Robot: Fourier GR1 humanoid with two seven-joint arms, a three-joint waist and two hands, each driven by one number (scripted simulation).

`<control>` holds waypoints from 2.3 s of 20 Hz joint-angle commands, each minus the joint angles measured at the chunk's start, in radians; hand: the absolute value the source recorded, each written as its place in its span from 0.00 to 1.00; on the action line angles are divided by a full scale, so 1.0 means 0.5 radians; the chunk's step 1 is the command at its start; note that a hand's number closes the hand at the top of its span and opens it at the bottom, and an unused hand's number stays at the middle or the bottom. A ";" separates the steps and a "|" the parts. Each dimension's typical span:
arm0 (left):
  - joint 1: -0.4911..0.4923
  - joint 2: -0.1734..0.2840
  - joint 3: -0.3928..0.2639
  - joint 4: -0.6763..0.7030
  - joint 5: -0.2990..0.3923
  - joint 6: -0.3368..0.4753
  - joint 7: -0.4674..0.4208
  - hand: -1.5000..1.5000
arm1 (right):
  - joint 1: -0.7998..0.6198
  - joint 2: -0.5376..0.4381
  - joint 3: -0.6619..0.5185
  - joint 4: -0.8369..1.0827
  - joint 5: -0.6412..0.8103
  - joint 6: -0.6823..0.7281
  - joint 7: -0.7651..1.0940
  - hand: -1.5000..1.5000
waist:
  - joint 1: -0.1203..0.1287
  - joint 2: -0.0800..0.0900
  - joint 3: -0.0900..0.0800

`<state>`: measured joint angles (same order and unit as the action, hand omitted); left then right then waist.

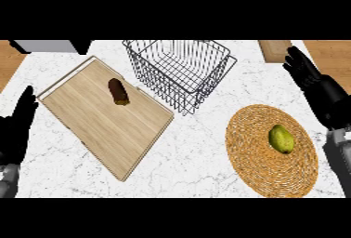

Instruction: Pick the pear from the placemat and place it in the basket

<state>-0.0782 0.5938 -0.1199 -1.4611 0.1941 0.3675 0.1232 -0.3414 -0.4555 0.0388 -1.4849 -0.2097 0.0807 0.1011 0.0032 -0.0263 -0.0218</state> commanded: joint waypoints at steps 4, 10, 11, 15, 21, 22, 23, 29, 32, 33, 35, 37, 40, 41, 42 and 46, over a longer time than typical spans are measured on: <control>-0.008 -0.103 0.019 -0.003 0.131 -0.083 -0.043 0.50 | 0.077 0.326 -0.598 0.215 -0.761 0.121 -0.545 1.00 | -0.067 0.082 0.081; -0.114 -0.195 -0.042 -0.021 0.284 -0.247 0.061 0.50 | 0.209 0.298 -0.637 0.368 -0.646 0.807 -1.413 0.00 | -0.013 0.095 0.061; -0.126 -0.202 -0.080 -0.060 0.270 -0.259 0.086 0.50 | 0.300 0.326 -0.666 0.454 -0.598 0.862 -1.577 0.00 | -0.011 0.082 0.058; -0.242 -0.185 0.016 0.049 0.279 -0.373 0.170 0.50 | 0.107 0.246 -0.815 0.719 -0.696 0.801 -1.525 0.00 | -0.004 0.056 0.045; -0.206 -0.171 0.044 0.075 0.271 -0.439 0.124 0.50 | 0.058 -0.325 -0.889 0.825 -1.067 1.089 -0.705 0.00 | -0.003 0.049 0.044; -0.224 -0.191 0.043 0.093 0.283 -0.446 0.132 0.50 | 0.064 -0.417 -0.884 0.868 -1.000 1.130 -0.702 0.00 | -0.003 0.053 0.044; -0.266 -0.170 0.087 0.211 0.291 -0.473 0.093 0.50 | 0.095 -0.498 -0.839 0.844 -0.896 1.137 -0.671 0.00 | -0.022 0.060 0.042; -0.221 -0.244 0.034 0.187 0.247 -0.460 0.001 0.50 | 0.105 -1.019 -0.817 1.123 -0.385 1.033 -0.593 0.00 | 0.042 0.082 0.044; -0.316 -0.248 0.025 0.169 0.244 -0.459 0.104 0.50 | -0.037 -1.107 -0.768 1.492 -0.280 1.196 -0.655 0.00 | 0.080 0.088 0.052; -0.233 -0.294 -0.024 0.154 0.202 -0.452 0.048 0.50 | -0.074 -1.134 -0.731 1.545 -0.260 1.309 -0.672 0.00 | 0.072 0.079 0.050; -0.299 -0.332 -0.008 0.227 0.223 -0.472 0.025 0.50 | -0.073 -1.178 -0.666 1.627 -0.165 1.502 -0.812 0.00 | 0.065 0.085 0.052; -0.349 -0.289 0.015 0.213 0.201 -0.446 0.086 0.50 | -0.071 -1.167 -0.586 1.651 -0.082 1.668 -0.932 0.00 | 0.075 0.086 0.055; -0.393 -0.298 0.027 0.248 0.211 -0.458 0.108 0.50 | -0.048 -1.127 -0.524 1.697 -0.021 1.797 -1.075 0.00 | 0.065 0.088 0.058; -0.322 -0.278 0.054 0.249 0.201 -0.449 0.053 0.50 | 0.053 -1.138 -0.539 1.710 -0.010 1.833 -1.190 0.00 | 0.054 0.084 0.060; -0.265 -0.303 0.023 0.212 0.207 -0.472 0.043 0.50 | 0.044 -1.214 -0.548 1.739 -0.005 1.888 -1.203 0.00 | 0.055 0.077 0.058; -0.272 -0.283 0.067 0.278 0.222 -0.505 0.009 0.50 | 0.084 -1.085 -0.547 1.751 -0.087 1.932 -1.269 0.00 | 0.030 0.077 0.059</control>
<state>-0.2269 0.4512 -0.0992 -1.3448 0.2998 0.1283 0.1457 -0.3289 -1.0151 -0.2377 -0.6530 -0.2508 0.8457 -0.3515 0.0283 0.0132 0.0072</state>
